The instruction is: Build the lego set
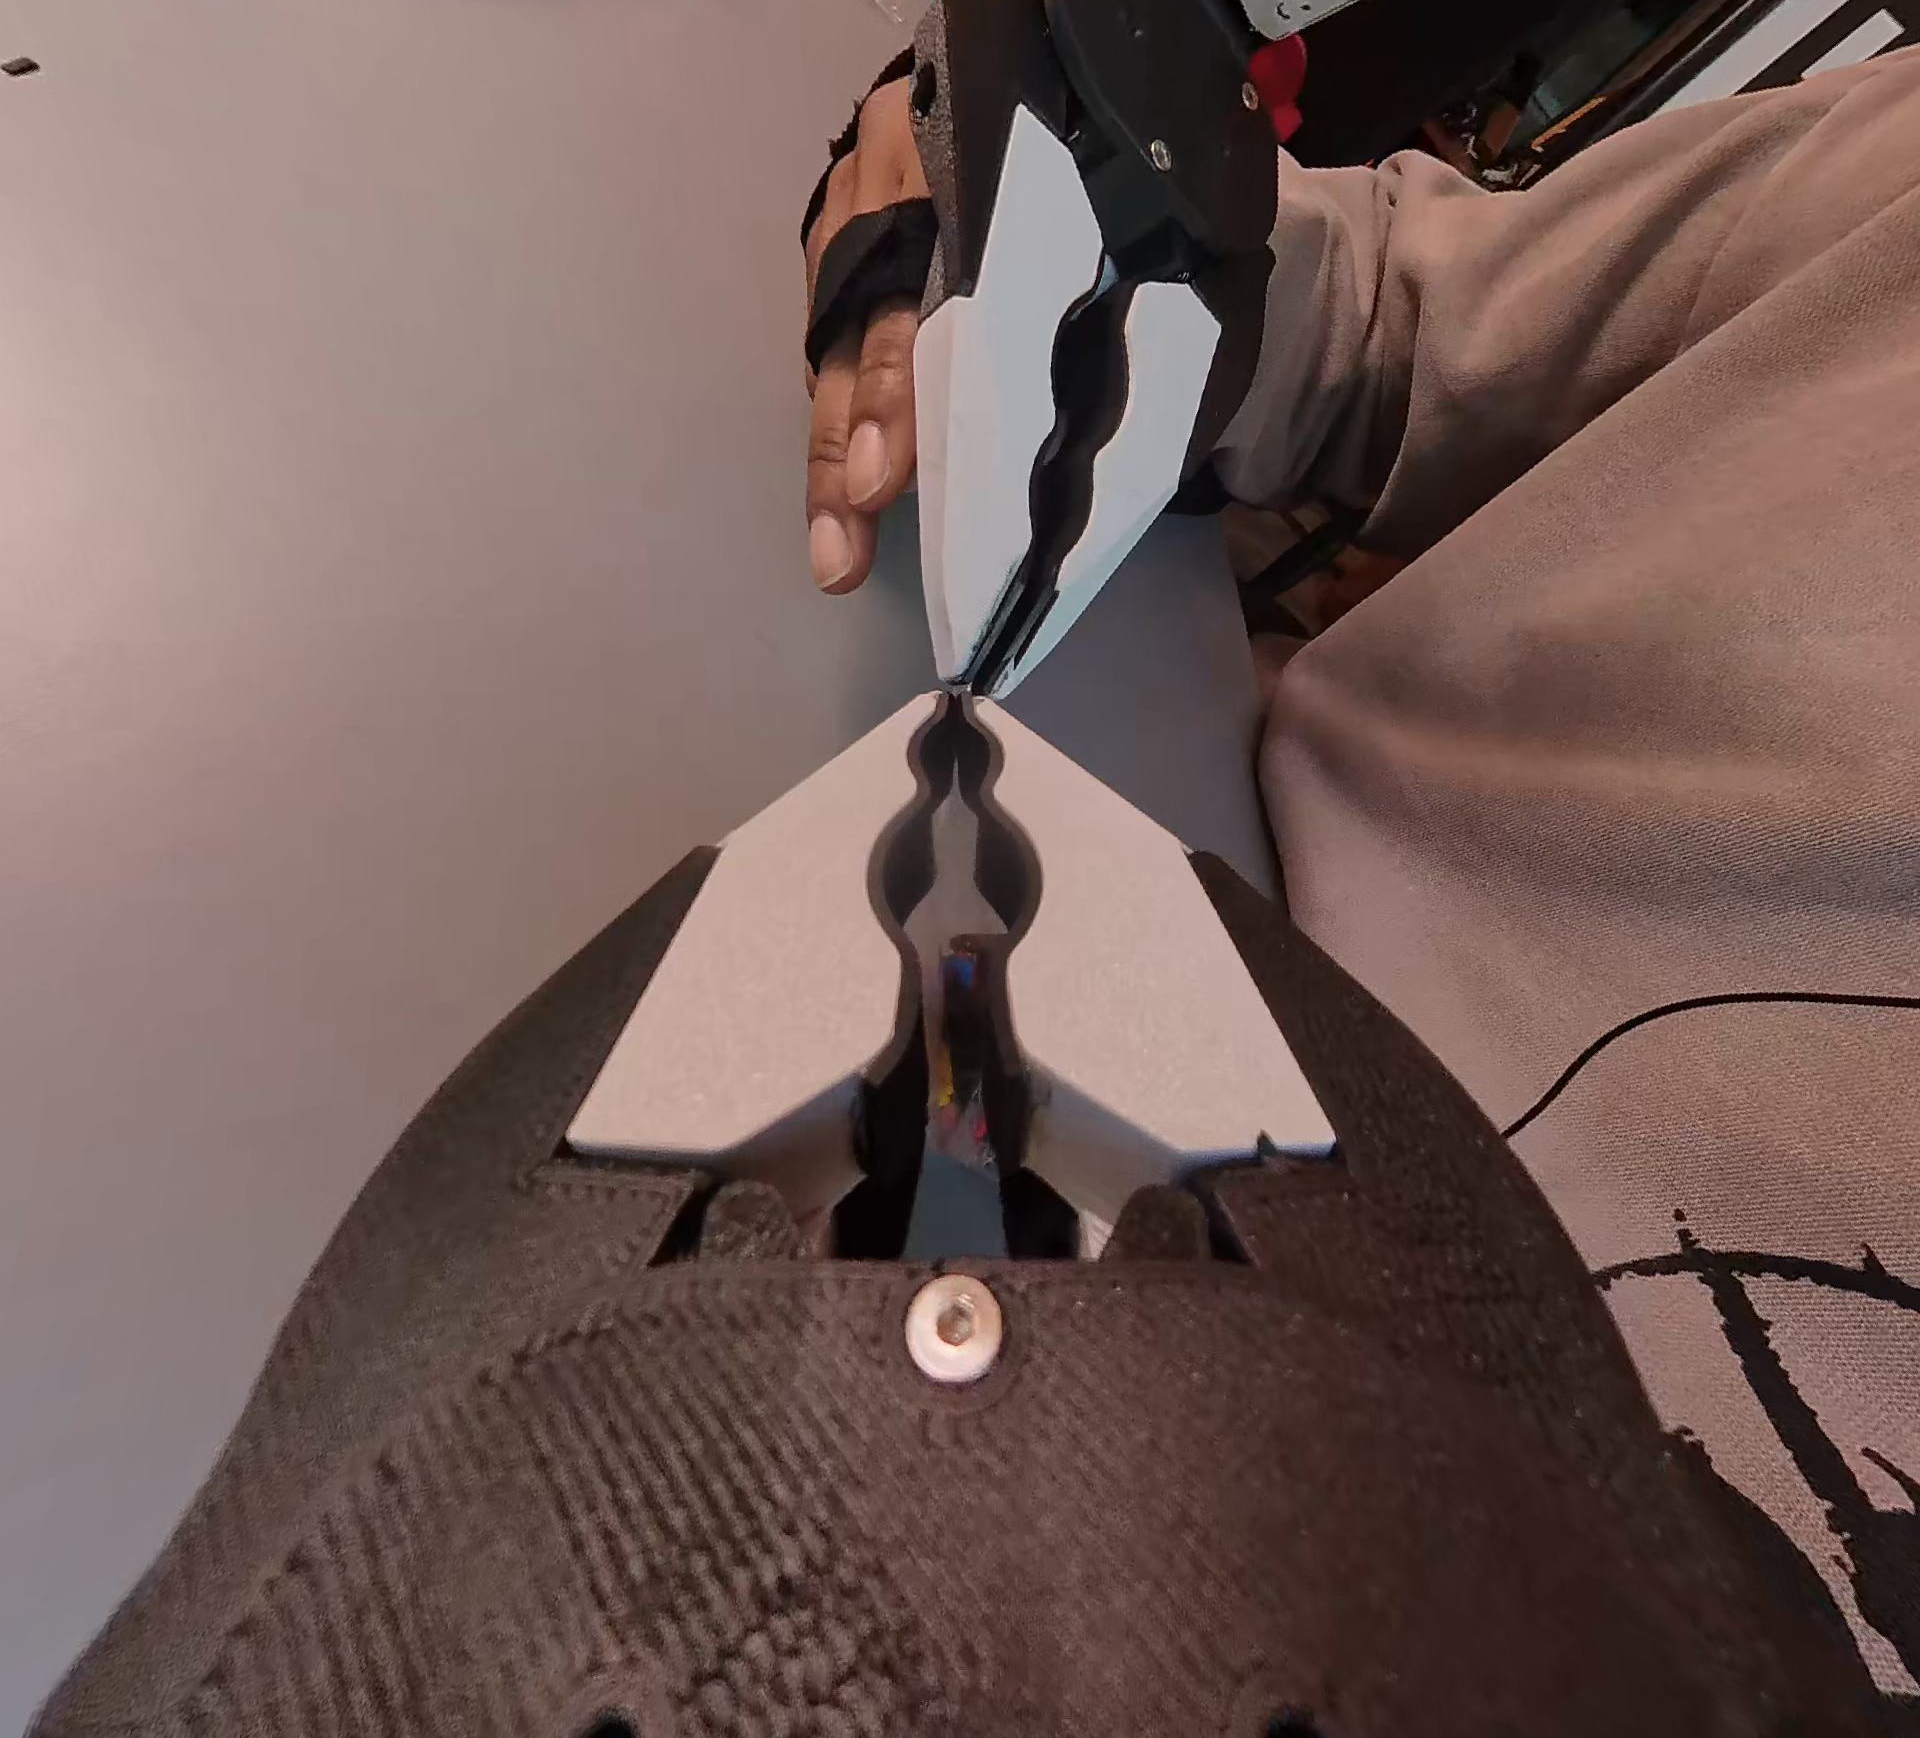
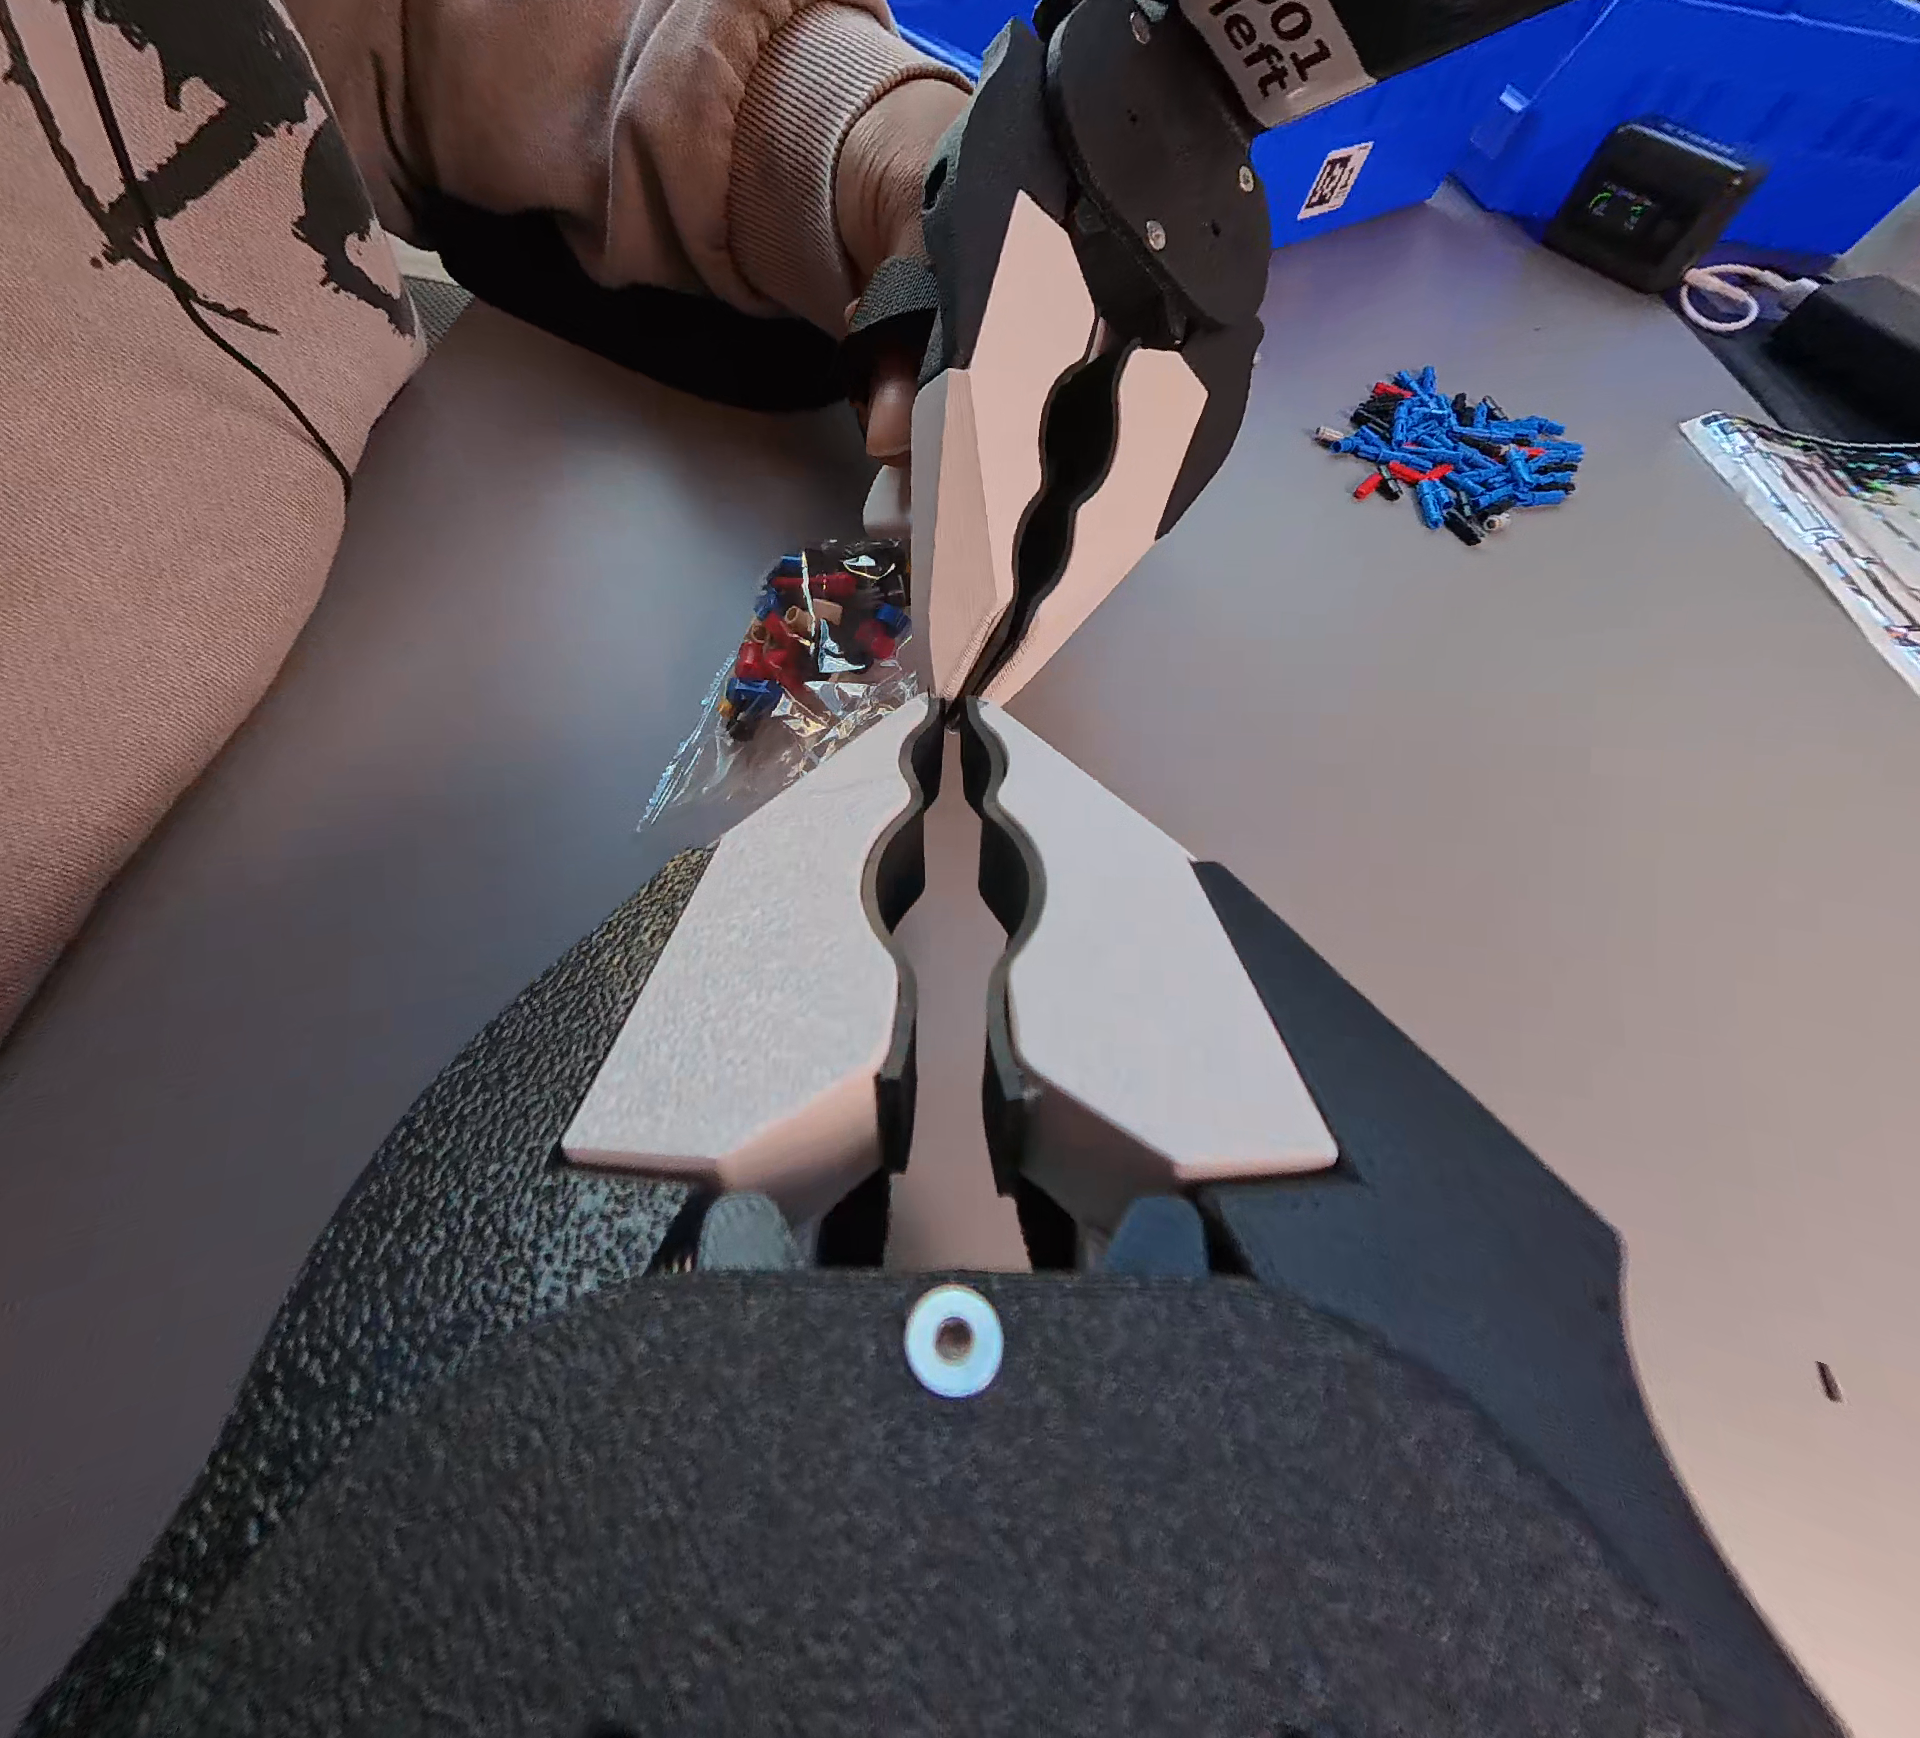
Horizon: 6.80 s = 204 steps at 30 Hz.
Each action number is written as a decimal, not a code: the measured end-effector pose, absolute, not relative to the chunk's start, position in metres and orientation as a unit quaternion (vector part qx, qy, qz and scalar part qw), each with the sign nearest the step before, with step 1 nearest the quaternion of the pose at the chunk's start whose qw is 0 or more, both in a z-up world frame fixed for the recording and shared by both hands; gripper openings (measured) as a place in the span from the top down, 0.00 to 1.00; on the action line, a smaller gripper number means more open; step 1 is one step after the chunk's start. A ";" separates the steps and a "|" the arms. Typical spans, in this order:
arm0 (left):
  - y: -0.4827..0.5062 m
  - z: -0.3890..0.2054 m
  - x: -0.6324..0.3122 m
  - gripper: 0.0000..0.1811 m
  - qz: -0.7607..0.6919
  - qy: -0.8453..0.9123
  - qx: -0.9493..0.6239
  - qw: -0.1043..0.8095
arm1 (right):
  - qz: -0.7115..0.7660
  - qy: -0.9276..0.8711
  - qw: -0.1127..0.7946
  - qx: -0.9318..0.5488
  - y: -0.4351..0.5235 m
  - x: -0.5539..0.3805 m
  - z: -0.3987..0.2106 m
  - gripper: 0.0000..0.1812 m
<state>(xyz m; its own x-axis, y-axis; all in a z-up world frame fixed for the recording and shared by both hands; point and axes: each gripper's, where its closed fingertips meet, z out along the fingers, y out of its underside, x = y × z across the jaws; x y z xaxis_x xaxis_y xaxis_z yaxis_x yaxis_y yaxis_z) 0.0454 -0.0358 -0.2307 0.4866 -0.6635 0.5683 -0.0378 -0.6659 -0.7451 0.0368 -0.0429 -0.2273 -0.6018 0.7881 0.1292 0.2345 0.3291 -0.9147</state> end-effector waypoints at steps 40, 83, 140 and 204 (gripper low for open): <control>-0.022 -0.226 0.026 1.00 -0.542 0.122 -0.760 0.339 | 0.343 -0.820 0.416 -0.193 -0.041 0.060 -0.210 1.00; -0.071 -0.205 0.048 0.79 -0.485 0.439 -0.664 0.362 | 0.497 -0.778 0.305 -0.232 -0.047 0.050 -0.141 1.00; -0.035 -0.228 0.061 0.44 -0.387 0.387 -0.732 0.406 | 0.448 -0.821 0.270 -0.229 -0.041 0.032 -0.147 1.00; -0.046 -0.214 0.047 1.00 -0.366 0.230 -0.776 0.460 | -0.178 -0.316 0.475 -0.801 0.341 0.368 -0.195 0.72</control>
<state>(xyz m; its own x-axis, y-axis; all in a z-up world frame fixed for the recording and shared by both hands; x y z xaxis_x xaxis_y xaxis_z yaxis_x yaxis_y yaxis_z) 0.0465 -0.0459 -0.2137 0.6263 -0.6940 0.3552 -0.0208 -0.4704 -0.8822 0.3683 0.3415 -0.1951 0.7367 0.3380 0.5857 0.6760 -0.3478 -0.6497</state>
